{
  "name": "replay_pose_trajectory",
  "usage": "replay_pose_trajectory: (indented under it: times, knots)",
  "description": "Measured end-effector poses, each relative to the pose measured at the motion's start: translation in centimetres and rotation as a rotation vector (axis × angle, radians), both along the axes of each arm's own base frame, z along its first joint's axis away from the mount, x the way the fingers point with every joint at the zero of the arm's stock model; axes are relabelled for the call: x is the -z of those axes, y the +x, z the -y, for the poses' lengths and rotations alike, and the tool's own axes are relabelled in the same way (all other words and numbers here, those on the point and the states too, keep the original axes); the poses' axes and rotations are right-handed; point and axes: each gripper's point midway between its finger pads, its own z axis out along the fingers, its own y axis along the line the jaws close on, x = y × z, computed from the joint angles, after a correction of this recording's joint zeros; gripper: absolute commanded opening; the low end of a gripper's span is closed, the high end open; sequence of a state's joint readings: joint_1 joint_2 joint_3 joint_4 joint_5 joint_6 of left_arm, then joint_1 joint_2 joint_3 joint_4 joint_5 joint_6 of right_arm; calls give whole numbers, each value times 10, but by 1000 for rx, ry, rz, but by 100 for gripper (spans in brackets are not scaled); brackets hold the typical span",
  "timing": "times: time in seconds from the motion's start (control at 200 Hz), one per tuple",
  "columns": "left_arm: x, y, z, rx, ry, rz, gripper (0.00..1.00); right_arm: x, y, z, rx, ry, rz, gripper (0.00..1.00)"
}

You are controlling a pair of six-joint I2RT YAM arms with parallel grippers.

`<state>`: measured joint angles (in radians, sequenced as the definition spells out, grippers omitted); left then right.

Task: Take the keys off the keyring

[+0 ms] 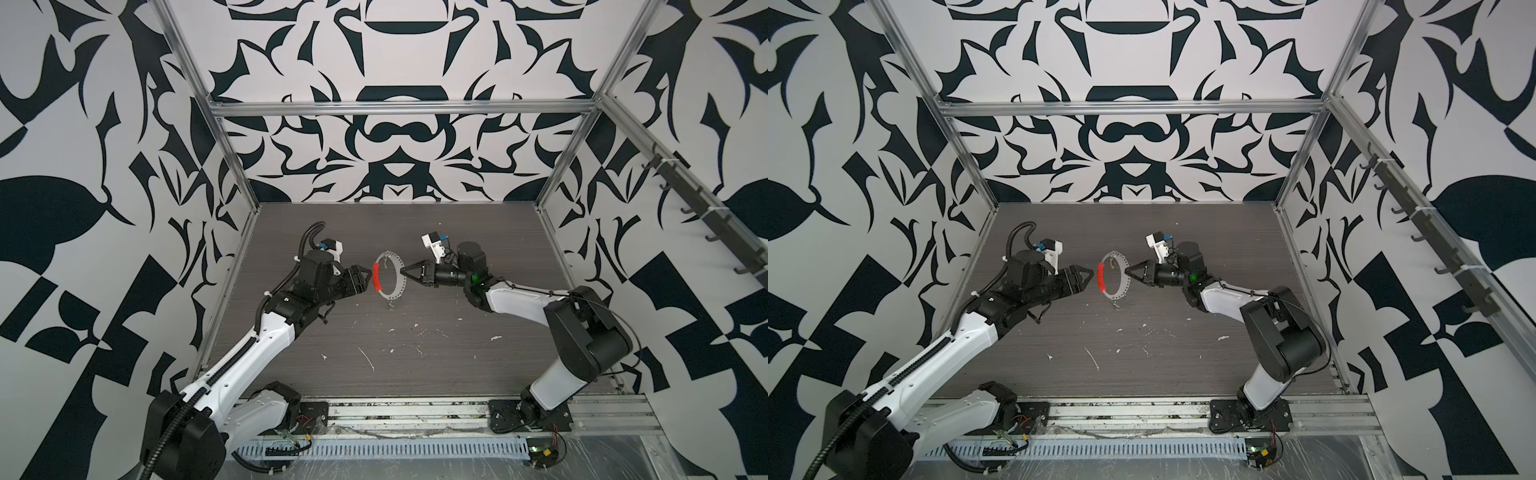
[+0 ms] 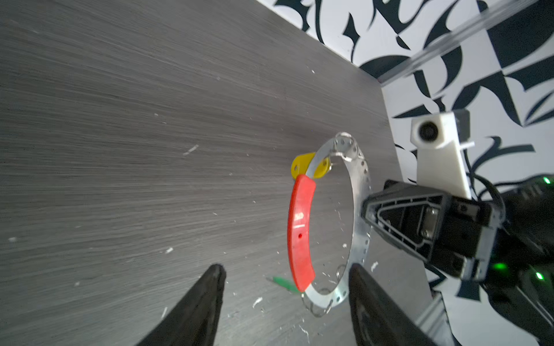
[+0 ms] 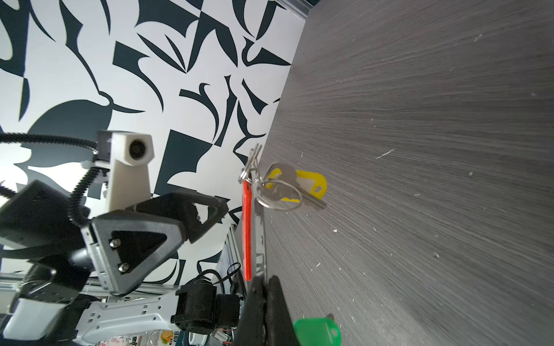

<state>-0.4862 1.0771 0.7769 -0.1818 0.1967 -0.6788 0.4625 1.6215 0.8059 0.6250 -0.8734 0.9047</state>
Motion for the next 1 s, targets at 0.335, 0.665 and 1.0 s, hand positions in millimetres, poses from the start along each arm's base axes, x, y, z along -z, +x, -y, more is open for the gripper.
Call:
replay_pose_trajectory:
  times: [0.335, 0.665, 1.0]
  knots:
    - [-15, -4, 30, 140, -128, 11, 52, -27, -22, 1, -126, -10, 43, 0]
    - [-16, -8, 38, 180, -180, 8, 31, -38, -27, -2, -173, -1, 52, 0]
    - [-20, -5, 44, 164, -284, -18, 0, -44, -19, -3, -159, -4, 56, 12]
